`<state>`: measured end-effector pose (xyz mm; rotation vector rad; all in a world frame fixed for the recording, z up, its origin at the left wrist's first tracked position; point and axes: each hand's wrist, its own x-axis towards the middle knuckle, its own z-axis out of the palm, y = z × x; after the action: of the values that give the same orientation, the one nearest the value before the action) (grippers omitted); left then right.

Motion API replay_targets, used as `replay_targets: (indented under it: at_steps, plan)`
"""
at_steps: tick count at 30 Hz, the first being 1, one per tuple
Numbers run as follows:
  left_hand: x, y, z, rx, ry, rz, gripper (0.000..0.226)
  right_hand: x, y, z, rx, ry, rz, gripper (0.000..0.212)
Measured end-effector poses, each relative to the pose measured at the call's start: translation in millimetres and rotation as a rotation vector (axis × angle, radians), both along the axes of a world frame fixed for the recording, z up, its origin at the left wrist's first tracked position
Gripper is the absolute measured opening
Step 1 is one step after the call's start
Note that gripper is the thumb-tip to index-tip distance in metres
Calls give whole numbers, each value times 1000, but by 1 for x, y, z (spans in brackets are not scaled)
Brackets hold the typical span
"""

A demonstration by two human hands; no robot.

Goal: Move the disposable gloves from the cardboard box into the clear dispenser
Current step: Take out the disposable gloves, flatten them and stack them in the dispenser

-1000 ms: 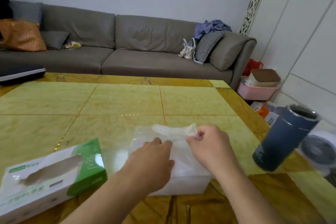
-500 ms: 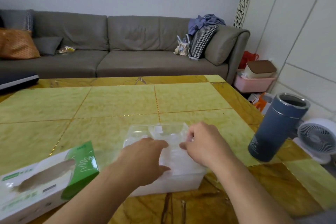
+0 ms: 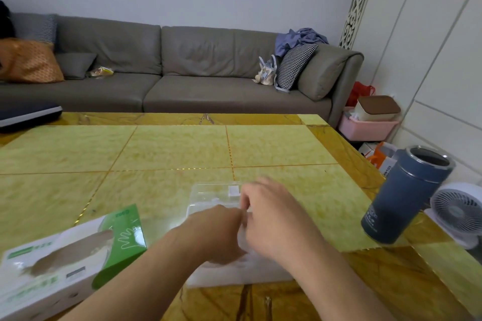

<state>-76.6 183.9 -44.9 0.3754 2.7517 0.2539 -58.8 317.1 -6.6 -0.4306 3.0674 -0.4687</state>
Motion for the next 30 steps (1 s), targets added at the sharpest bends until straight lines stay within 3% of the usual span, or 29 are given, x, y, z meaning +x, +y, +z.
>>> replay_targets:
  at_steps: [2, 4, 8, 12, 16, 19, 21, 25, 30]
  plan:
    - [1, -1, 3, 15, -15, -27, 33, -3, 3, -2, 63, -183, 6, 5]
    - [3, -4, 8, 29, -46, -26, 44, -8, 8, -6, 177, -316, -4, 7]
    - [8, -6, 16, -149, -22, -20, 29, -25, 6, -18, 367, -437, -42, 53]
    - [10, 3, 24, -321, 5, 26, 19, -37, -2, -22, 446, -523, -31, 64]
    - [6, 13, 22, -329, -109, 71, 78, -36, -3, -18, 475, -544, -8, 62]
    - [3, 13, 14, -306, -153, 78, 94, -37, -5, -16, 483, -576, 10, 65]
    - [3, 7, 16, -278, -159, 54, 88, -36, -7, -15, 493, -584, 16, 70]
    - [10, -12, 28, -244, -93, -35, 50, -31, -8, -13, 499, -558, 31, 67]
    - [14, -17, 34, -375, 7, -132, 49, -29, -9, -10, 499, -565, 23, 67]
